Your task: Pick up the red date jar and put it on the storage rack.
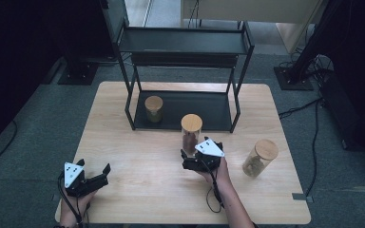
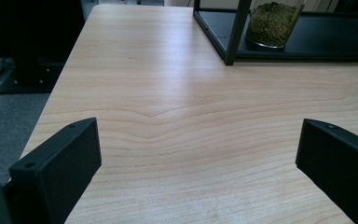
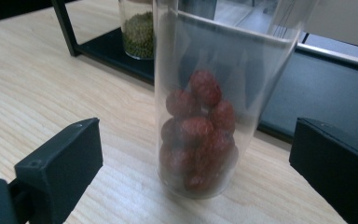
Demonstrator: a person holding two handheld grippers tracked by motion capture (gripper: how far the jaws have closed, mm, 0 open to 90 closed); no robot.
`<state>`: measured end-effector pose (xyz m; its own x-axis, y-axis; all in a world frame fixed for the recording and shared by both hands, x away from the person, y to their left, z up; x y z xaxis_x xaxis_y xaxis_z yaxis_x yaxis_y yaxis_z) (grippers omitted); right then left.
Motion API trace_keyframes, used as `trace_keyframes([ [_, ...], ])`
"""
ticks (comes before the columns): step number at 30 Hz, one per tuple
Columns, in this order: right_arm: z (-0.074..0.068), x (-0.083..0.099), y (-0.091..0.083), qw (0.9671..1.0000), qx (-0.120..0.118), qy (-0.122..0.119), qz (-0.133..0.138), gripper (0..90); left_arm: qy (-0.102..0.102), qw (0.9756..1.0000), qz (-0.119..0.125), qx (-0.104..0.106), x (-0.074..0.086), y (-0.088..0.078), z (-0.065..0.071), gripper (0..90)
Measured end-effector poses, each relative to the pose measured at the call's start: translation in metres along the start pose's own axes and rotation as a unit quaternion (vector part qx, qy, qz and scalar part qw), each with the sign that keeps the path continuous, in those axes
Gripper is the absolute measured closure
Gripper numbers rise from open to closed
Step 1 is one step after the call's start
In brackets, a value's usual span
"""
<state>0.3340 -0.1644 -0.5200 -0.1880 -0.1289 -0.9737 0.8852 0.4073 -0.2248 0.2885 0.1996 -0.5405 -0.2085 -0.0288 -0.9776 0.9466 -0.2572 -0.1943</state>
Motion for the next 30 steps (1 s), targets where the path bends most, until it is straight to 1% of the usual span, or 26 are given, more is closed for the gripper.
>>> trace_keyframes([
  [3,0.0,-0.003,0.002,1.0,-0.002,-0.001,0.002,2.5,0.001,1.0,0.0,0.0,0.0,0.0,0.0,0.2],
  [5,0.001,-0.006,0.004,1.0,-0.002,0.004,0.004,2.6,0.0,1.0,0.0,0.0,0.0,0.0,0.0,0.2],
  [7,0.002,-0.007,0.006,1.0,0.001,0.004,0.005,4.2,-0.001,1.0,0.0,0.0,0.0,0.0,0.0,0.2],
  [13,0.003,-0.006,0.014,1.0,0.003,0.005,0.0,6.5,-0.001,1.0,0.0,0.0,0.0,0.0,0.0,0.2],
  [15,0.004,-0.006,0.018,1.0,0.003,0.007,-0.002,7.5,-0.002,1.0,0.0,0.0,0.0,0.0,0.0,0.2],
  [18,0.004,-0.006,0.022,0.9998,0.006,0.018,-0.001,9.2,-0.003,1.0,0.0,0.001,0.0,0.0,0.0,0.2],
  [21,0.003,-0.007,0.027,0.9998,0.005,0.02,-0.001,10.7,-0.004,1.0,0.0,0.001,0.0,0.0,-0.001,0.2],
  [24,0.002,-0.008,0.03,0.9997,0.014,0.021,0.001,11.8,-0.005,1.0,0.001,0.002,0.0,0.0,-0.001,0.2],
  [25,0.003,-0.008,0.031,0.9996,0.016,0.022,0.002,13.6,-0.006,1.0,0.002,0.002,0.0,0.0,-0.001,0.2],
  [30,0.006,-0.009,0.035,0.9987,0.029,0.041,0.008,20.1,-0.006,1.0,0.001,0.003,0.0,0.0,-0.001,0.2],
])
Point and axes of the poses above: each handheld gripper's, and its own axes: y roughly forward along the jaws, x roughly out of its underside, z roughly to its right, the point moved 6 cm from there along y, roughly forward along the jaws, and after that the axes turned 12 degrees about z, right-handed, at the moved point
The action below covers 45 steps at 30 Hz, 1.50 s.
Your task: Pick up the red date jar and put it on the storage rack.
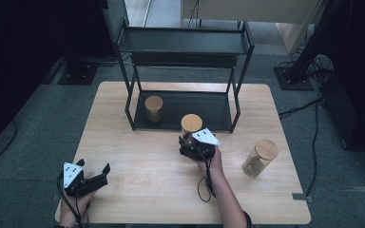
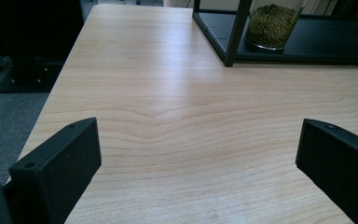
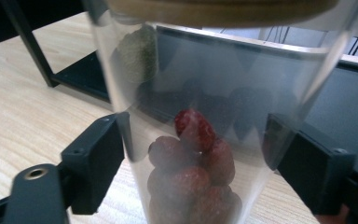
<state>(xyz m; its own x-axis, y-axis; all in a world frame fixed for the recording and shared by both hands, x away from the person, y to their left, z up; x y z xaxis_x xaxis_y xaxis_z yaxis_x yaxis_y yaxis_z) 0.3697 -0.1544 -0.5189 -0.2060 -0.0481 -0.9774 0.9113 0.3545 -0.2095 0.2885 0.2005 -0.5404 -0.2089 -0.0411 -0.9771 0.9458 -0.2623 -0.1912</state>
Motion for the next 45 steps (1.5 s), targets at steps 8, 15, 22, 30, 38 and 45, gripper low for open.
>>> trace_keyframes([
  [8,0.0,0.0,0.007,0.9999,0.012,0.007,-0.003,23.7,-0.001,1.0,0.0,0.002,0.0,0.0,0.0,0.2],
  [15,0.0,-0.003,0.01,1.0,0.008,-0.004,-0.004,25.6,-0.002,1.0,-0.001,0.002,0.0,0.0,0.0,0.2],
  [22,0.0,-0.005,0.012,1.0,0.004,-0.001,-0.004,25.6,-0.001,1.0,-0.001,0.003,0.0,0.0,0.0,0.2],
  [30,-0.001,-0.01,0.018,1.0,0.002,0.002,-0.006,25.6,-0.001,1.0,0.0,0.002,0.0,0.0,0.0,0.2],
  [38,-0.007,-0.013,0.027,0.9999,-0.004,-0.004,-0.009,25.6,-0.004,1.0,0.0,0.003,0.0,0.0,-0.001,0.2],
  [45,-0.009,-0.019,0.032,0.9999,-0.008,-0.003,-0.008,25.7,-0.004,1.0,0.0,0.003,0.0,0.0,0.0,0.2],
])
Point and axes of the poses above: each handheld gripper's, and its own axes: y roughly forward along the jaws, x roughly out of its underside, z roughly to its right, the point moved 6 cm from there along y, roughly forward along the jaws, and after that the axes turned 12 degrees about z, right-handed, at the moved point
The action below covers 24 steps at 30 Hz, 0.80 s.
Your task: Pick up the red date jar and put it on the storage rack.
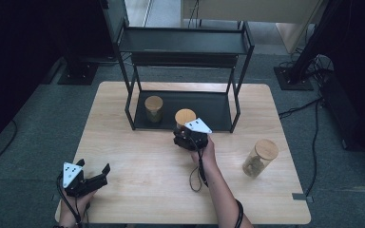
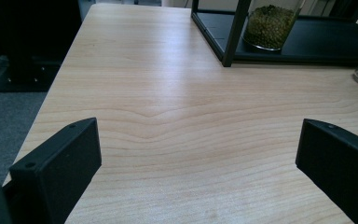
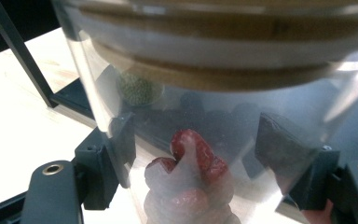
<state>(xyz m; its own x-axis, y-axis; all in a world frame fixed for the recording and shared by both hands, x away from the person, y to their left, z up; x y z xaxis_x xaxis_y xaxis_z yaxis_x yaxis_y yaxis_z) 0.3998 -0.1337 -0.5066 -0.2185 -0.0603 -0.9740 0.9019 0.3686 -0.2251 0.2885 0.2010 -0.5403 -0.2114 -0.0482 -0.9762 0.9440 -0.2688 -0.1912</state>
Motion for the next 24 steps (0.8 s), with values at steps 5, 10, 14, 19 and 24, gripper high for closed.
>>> trace_keyframes([
  [5,0.001,-0.008,0.003,1.0,0.0,-0.003,0.002,25.7,0.0,1.0,0.0,0.0,0.0,0.0,0.0,0.2],
  [10,0.003,-0.015,0.007,1.0,0.0,-0.007,0.005,25.6,0.0,1.0,0.0,0.0,0.0,0.0,0.0,0.2],
  [14,0.002,-0.02,0.011,1.0,-0.001,-0.007,0.006,25.6,0.0,1.0,-0.001,0.0,0.0,0.0,0.0,0.2],
  [19,0.004,-0.025,0.016,1.0,-0.001,-0.007,0.005,25.6,-0.003,1.0,0.001,-0.001,0.0,0.0,0.0,0.2],
  [24,0.006,-0.028,0.023,0.9999,0.0,-0.011,0.002,25.6,-0.003,1.0,0.001,-0.001,0.0,0.0,0.0,0.3],
])
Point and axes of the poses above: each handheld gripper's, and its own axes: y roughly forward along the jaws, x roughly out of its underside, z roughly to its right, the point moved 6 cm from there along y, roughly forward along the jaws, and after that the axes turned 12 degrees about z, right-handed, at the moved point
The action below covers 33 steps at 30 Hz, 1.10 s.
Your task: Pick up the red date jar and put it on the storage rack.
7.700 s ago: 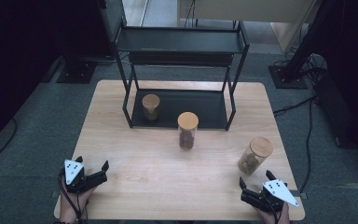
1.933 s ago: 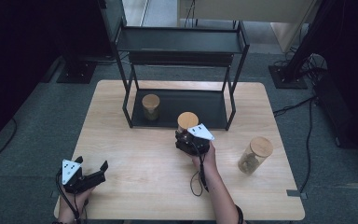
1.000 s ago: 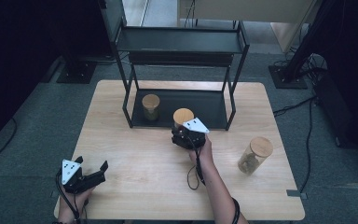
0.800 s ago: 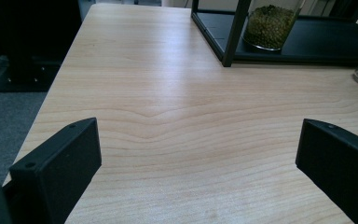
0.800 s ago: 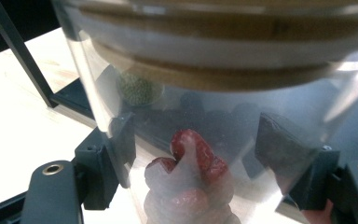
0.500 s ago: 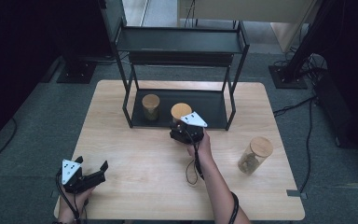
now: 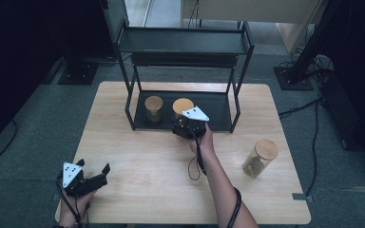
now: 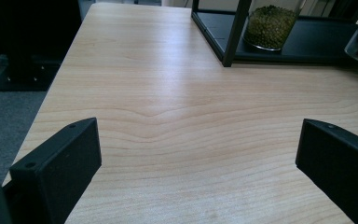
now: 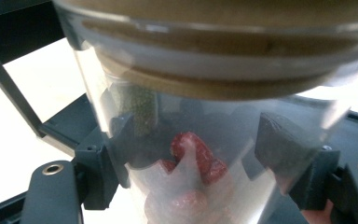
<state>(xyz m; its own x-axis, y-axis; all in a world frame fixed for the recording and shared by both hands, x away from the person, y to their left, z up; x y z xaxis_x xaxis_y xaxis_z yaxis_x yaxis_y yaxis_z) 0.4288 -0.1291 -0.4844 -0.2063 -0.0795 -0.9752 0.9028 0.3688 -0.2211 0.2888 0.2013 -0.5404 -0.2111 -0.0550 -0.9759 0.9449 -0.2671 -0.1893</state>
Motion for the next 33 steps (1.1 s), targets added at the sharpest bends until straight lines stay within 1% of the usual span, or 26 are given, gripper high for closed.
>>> trace_keyframes([
  [4,0.003,-0.004,0.005,1.0,0.001,0.005,-0.001,25.6,0.0,1.0,-0.001,0.0,0.0,0.0,0.0,0.5],
  [13,0.011,-0.01,0.018,1.0,0.003,-0.002,-0.003,25.6,-0.006,1.0,0.002,0.0,0.0,0.0,-0.001,0.5],
  [17,0.015,-0.01,0.025,1.0,0.006,-0.005,-0.007,25.6,-0.002,1.0,0.004,-0.001,0.0,-0.001,-0.001,0.5],
  [22,0.019,-0.011,0.033,0.9999,0.008,-0.002,-0.007,25.6,-0.009,0.9999,0.01,0.004,0.0,-0.004,-0.001,0.5],
  [26,0.02,-0.011,0.038,0.9999,0.007,-0.001,-0.007,25.6,-0.016,0.9997,0.016,0.004,-0.001,-0.005,-0.001,0.5],
  [33,0.023,-0.009,0.049,0.9999,0.009,0.003,-0.008,25.7,-0.013,0.9998,0.016,0.003,-0.001,-0.005,-0.001,0.5],
])
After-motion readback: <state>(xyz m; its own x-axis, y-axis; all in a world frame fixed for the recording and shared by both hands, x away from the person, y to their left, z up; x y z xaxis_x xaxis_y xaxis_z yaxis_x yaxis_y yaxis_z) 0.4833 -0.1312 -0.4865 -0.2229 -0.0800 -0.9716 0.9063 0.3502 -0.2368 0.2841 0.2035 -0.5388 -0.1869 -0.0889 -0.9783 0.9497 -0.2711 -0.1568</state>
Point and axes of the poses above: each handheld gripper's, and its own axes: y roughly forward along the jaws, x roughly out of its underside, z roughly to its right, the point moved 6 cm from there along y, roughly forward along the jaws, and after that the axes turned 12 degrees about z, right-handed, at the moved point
